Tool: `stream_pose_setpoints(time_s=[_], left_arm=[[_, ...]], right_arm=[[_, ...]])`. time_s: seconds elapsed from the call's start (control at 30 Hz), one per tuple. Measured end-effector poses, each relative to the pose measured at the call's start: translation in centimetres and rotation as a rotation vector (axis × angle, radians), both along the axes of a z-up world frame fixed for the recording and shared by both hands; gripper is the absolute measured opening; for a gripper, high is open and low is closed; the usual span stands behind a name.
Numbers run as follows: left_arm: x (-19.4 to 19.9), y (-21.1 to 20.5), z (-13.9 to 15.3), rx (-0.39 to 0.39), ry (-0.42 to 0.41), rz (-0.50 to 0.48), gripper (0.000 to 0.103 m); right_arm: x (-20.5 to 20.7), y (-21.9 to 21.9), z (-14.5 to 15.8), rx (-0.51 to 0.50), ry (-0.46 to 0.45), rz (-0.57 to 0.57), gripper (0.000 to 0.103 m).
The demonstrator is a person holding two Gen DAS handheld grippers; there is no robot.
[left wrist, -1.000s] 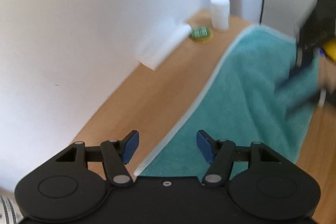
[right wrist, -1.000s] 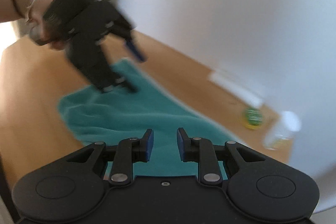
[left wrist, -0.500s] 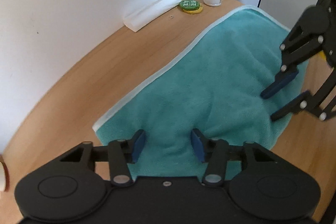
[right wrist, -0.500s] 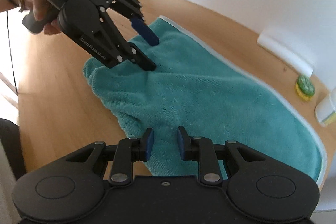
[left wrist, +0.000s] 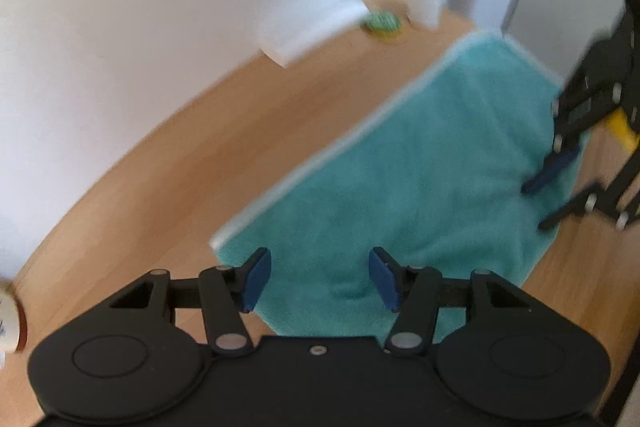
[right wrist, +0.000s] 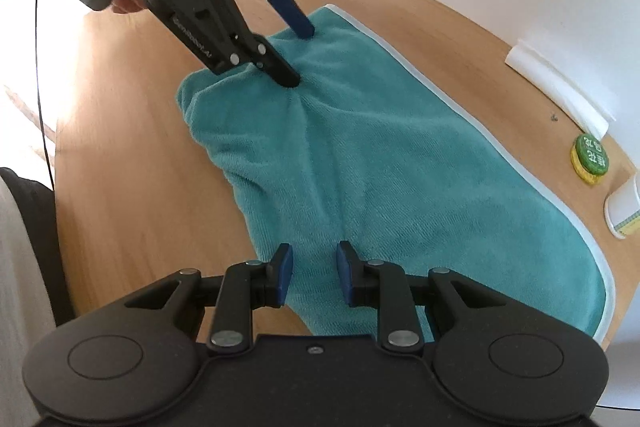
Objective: Fold towel
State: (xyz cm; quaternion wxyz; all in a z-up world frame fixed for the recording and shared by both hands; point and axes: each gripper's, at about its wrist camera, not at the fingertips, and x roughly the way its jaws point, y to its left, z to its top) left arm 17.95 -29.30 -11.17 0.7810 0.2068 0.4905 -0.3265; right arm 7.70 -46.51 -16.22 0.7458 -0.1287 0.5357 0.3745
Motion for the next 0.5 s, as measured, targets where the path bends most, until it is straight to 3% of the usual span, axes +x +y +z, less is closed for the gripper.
stream_pose_setpoints(time_s=[0.07, 0.17, 0.27, 0.4, 0.5], left_arm=[[-0.6, 0.6, 1.6, -0.054, -0.003, 0.021, 0.057], [-1.9, 0.4, 2.3, -0.121, 0.071, 0.064, 0.057], [-3.6, -0.2, 1.4, -0.103, 0.081, 0.076, 0.057], [-5.1, 2.2, 0.6, -0.125, 0.134, 0.237, 0.057], [-5.9, 3.7, 0.3, -0.097, 0.138, 0.303, 0.057]], right_arm=[[0.1, -0.2, 0.8, 0.016, -0.025, -0.025, 0.029], [0.3, 0.1, 1.3, 0.05, -0.049, -0.036, 0.035], [0.2, 0.4, 0.8, 0.032, -0.058, -0.026, 0.037], [0.3, 0.0, -0.3, -0.004, -0.058, -0.043, 0.037], [-0.3, -0.5, -0.1, -0.01, -0.053, -0.055, 0.037]])
